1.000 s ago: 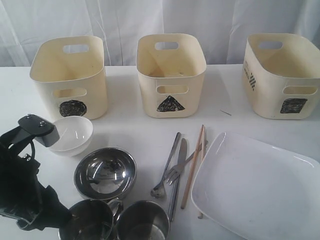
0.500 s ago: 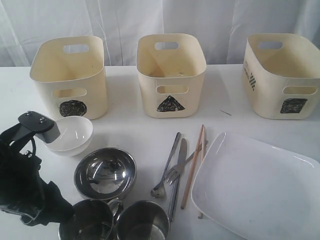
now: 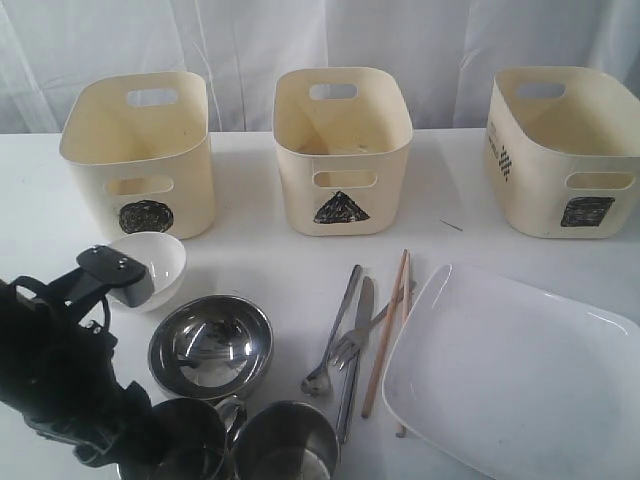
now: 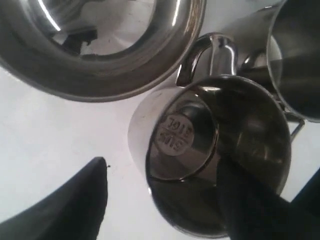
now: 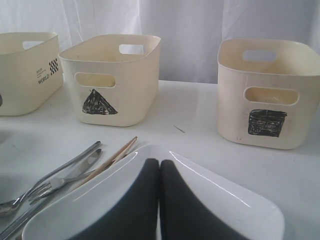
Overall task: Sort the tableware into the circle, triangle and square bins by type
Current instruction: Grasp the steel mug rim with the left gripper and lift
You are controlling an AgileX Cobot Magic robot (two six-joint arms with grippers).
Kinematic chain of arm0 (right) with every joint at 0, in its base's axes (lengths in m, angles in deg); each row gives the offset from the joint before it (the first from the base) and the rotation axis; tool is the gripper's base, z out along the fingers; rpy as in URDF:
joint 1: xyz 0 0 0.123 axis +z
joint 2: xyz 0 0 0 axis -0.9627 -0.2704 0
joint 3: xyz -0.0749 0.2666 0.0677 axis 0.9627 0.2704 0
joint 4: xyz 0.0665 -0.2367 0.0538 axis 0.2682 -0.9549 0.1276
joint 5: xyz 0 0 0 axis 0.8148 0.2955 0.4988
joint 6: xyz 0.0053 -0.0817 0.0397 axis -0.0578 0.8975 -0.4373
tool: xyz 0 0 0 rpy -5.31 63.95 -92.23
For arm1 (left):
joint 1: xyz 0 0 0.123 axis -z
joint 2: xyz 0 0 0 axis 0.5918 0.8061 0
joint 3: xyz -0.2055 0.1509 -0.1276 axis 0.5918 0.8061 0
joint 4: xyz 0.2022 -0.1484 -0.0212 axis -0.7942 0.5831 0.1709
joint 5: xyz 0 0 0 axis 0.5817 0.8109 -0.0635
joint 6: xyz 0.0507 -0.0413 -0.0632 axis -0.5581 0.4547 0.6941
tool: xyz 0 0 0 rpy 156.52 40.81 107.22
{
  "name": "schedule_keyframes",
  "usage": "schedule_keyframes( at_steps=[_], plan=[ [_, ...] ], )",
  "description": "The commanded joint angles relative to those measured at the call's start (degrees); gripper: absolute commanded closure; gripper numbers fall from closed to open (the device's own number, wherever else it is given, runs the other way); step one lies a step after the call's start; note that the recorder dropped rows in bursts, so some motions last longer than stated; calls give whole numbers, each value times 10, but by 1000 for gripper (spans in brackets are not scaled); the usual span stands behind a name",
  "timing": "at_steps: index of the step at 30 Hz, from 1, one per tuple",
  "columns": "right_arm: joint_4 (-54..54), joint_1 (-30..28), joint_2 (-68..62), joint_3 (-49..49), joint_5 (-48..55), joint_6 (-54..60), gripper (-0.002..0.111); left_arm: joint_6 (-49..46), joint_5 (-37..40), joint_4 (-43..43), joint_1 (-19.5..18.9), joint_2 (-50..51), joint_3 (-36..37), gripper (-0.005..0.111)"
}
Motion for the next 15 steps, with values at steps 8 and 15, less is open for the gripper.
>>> schedule_keyframes(
  at_steps=[8, 15],
  plan=[
    [-3, -1, 3, 3, -3, -3, 108, -4, -41, -2, 41, 50, -3, 41],
    [-3, -1, 3, 3, -3, -3, 108, 2, -65, -36, 40, 64, -3, 67]
  ],
)
